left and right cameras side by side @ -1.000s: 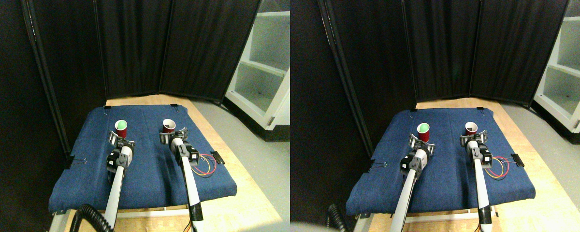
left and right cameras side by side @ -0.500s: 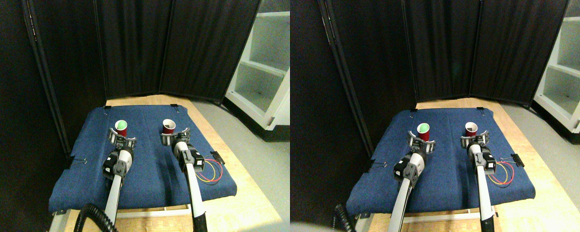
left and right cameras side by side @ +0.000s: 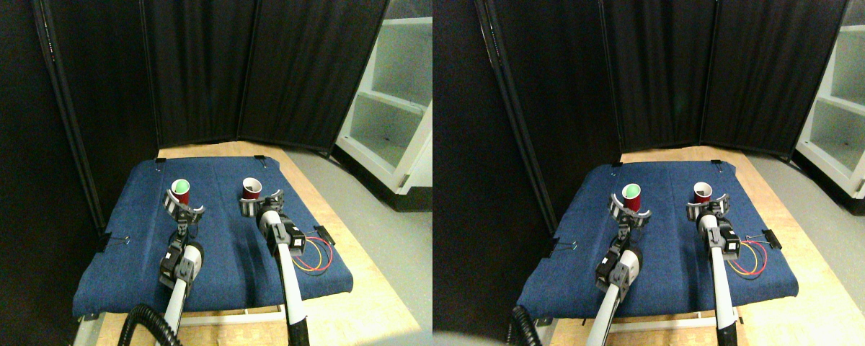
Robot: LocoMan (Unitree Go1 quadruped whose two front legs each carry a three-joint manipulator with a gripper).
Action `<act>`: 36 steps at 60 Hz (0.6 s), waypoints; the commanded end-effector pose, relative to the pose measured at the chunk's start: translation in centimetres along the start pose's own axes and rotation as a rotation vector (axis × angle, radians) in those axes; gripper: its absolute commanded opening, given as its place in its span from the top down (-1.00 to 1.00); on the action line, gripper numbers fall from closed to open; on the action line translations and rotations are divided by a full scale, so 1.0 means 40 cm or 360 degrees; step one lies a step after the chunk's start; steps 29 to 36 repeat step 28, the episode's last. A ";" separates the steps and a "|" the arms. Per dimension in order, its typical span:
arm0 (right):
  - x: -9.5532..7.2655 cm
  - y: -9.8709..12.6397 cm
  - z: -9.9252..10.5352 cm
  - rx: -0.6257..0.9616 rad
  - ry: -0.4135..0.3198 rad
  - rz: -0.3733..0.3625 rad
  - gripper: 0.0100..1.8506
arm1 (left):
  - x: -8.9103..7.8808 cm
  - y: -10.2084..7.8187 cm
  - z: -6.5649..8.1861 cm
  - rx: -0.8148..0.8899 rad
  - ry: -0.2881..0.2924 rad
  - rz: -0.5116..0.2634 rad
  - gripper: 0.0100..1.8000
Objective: Pour (bimanual)
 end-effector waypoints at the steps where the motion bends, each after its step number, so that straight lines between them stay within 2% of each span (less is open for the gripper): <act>1: 0.004 0.019 -0.005 0.0003 0.0025 0.0068 -0.34 | 0.009 -0.016 -0.006 0.0016 -0.0036 -0.0091 -0.05; 14: 0.007 0.024 -0.005 0.0002 0.0029 0.0073 -0.33 | 0.016 -0.016 -0.003 -0.0002 -0.0045 -0.0091 0.00; 28: 0.010 0.025 -0.009 0.0012 0.0035 0.0069 -0.35 | 0.020 -0.014 -0.002 0.0048 -0.0096 -0.0181 0.04; 36: 0.010 0.025 -0.009 0.0012 0.0035 0.0069 -0.35 | 0.020 -0.014 -0.002 0.0048 -0.0096 -0.0181 0.04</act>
